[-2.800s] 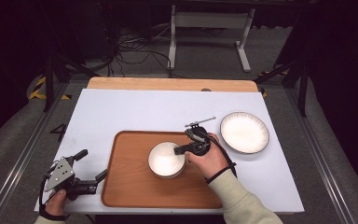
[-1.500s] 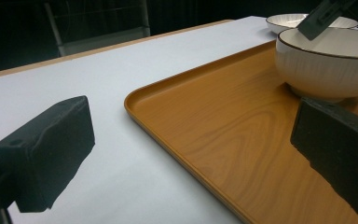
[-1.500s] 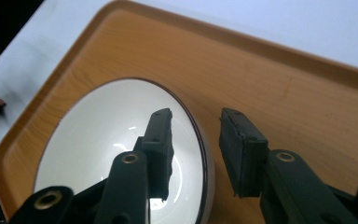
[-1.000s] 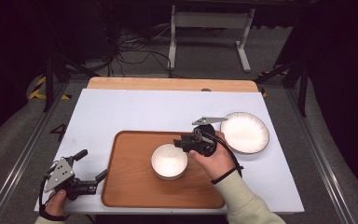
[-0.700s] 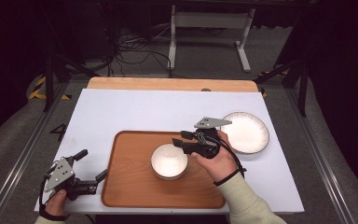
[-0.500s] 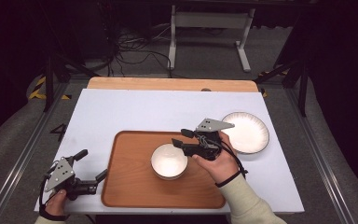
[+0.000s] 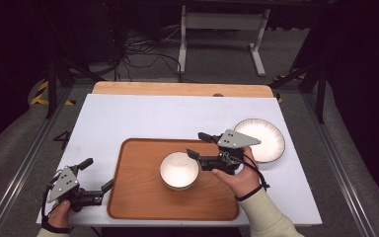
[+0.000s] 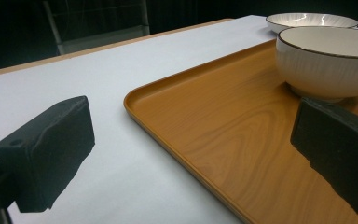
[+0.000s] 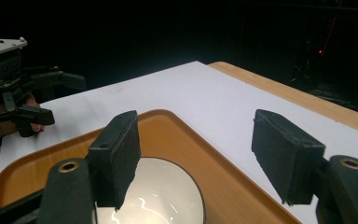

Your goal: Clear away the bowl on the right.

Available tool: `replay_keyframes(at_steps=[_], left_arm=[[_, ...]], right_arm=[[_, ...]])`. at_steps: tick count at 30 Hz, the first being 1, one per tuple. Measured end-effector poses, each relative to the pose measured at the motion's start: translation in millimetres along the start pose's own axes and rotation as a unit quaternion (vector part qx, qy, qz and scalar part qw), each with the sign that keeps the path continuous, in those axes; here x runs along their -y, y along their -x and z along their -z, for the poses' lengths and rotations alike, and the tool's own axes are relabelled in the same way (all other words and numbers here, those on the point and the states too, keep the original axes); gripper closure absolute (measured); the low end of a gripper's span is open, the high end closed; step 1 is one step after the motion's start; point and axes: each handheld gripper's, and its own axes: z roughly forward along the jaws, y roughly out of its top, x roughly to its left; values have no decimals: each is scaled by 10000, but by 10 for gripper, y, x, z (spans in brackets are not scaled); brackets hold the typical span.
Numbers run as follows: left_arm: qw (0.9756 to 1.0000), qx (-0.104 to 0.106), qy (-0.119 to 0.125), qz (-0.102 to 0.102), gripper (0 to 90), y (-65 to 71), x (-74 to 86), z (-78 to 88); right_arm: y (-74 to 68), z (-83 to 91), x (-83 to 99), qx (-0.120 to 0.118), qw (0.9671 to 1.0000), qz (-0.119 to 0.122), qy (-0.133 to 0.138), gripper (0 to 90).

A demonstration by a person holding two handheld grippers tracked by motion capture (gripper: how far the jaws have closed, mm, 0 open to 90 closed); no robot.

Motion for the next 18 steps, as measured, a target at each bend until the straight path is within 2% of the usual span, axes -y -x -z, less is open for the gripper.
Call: replay_keyframes(at_steps=[4,9,18], left_arm=[[10000,3,-2,-2,2,0,0,0],[10000,10,10,-13,2,-2,1,0],[10000,1,1,-9,2,1,0,0]], right_arm=[[26,82,11,38,9999,71,126,305],[73,210,62,142,9997,178,117,287],[172,431,126,356,9991,149,160,271]])
